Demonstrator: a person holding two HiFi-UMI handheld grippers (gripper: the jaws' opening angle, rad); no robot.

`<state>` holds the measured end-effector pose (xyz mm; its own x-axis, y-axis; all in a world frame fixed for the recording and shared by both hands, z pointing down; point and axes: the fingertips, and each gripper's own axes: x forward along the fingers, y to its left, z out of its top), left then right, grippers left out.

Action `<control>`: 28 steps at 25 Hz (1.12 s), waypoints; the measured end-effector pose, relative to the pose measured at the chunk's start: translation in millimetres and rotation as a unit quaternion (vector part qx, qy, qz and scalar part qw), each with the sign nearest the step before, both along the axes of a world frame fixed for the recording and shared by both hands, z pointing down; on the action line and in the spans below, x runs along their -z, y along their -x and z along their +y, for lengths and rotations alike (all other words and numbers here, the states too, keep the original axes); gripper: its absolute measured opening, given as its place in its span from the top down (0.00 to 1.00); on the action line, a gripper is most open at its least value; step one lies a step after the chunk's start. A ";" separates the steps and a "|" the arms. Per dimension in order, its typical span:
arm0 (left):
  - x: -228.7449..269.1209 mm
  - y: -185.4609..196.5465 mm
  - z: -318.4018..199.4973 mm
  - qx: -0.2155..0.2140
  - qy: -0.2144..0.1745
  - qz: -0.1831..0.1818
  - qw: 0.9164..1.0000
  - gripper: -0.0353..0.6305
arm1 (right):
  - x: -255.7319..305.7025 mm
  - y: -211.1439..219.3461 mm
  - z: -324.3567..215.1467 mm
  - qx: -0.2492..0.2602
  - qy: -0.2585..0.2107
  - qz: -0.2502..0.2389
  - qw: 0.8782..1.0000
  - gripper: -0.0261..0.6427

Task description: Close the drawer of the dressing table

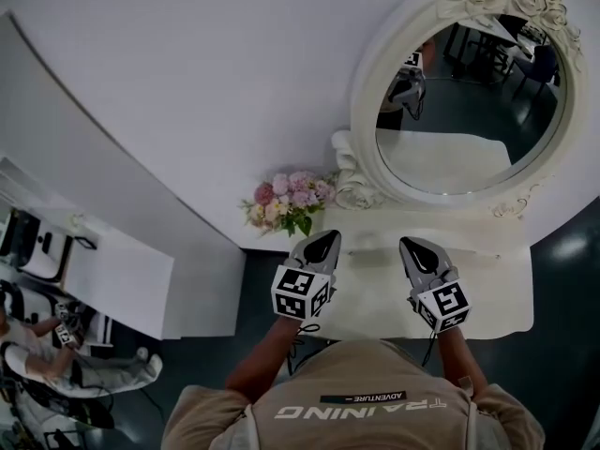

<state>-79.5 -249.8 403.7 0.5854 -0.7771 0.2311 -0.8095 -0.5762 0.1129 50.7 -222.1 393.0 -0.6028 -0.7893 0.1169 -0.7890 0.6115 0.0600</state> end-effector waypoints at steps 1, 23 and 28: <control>4.6 1.4 0.6 0.000 -0.007 -0.001 1.000 0.92 | 4.5 0.8 -0.6 0.000 -0.007 0.002 1.000 0.96; 53.5 20.2 -14.3 0.037 -0.082 0.039 0.995 0.92 | 54.5 7.4 1.9 -0.025 -0.045 -0.042 0.998 0.96; 41.2 23.9 -12.6 0.038 -0.068 0.028 0.997 0.92 | 51.7 5.5 0.1 -0.035 -0.045 -0.044 0.997 0.96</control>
